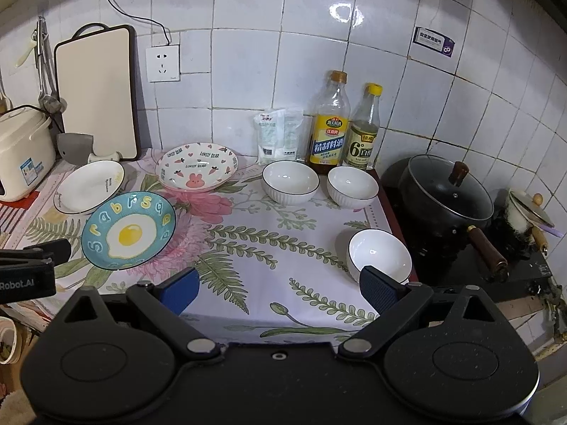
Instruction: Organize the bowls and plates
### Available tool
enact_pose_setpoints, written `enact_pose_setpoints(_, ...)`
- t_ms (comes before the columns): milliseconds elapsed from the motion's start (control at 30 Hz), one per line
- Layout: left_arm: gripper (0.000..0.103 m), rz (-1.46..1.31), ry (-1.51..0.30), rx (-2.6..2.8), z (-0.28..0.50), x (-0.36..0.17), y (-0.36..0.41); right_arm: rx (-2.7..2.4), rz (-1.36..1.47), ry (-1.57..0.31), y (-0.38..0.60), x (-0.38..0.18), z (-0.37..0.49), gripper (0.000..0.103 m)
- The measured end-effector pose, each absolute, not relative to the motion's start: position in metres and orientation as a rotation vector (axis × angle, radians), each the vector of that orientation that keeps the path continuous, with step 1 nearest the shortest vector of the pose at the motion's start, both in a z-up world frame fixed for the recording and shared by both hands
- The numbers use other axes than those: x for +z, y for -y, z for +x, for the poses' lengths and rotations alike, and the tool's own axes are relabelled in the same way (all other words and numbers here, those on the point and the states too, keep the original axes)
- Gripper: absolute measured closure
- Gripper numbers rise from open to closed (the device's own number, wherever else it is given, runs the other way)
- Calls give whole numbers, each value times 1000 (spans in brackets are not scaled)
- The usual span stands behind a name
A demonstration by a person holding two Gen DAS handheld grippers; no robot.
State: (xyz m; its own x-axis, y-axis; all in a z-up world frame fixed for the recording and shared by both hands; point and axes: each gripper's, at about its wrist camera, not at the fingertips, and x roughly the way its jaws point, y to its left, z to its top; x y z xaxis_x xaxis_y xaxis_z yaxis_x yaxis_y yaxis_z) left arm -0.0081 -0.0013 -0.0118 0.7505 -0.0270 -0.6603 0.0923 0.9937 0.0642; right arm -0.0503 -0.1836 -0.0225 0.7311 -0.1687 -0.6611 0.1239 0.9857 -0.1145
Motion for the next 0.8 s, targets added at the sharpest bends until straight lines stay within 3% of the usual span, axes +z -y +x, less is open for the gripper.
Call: enact_pose_setpoints(800, 0, 94, -687, -104, -18, -20, 3, -193, -28, -651, 195, -26, -66, 4)
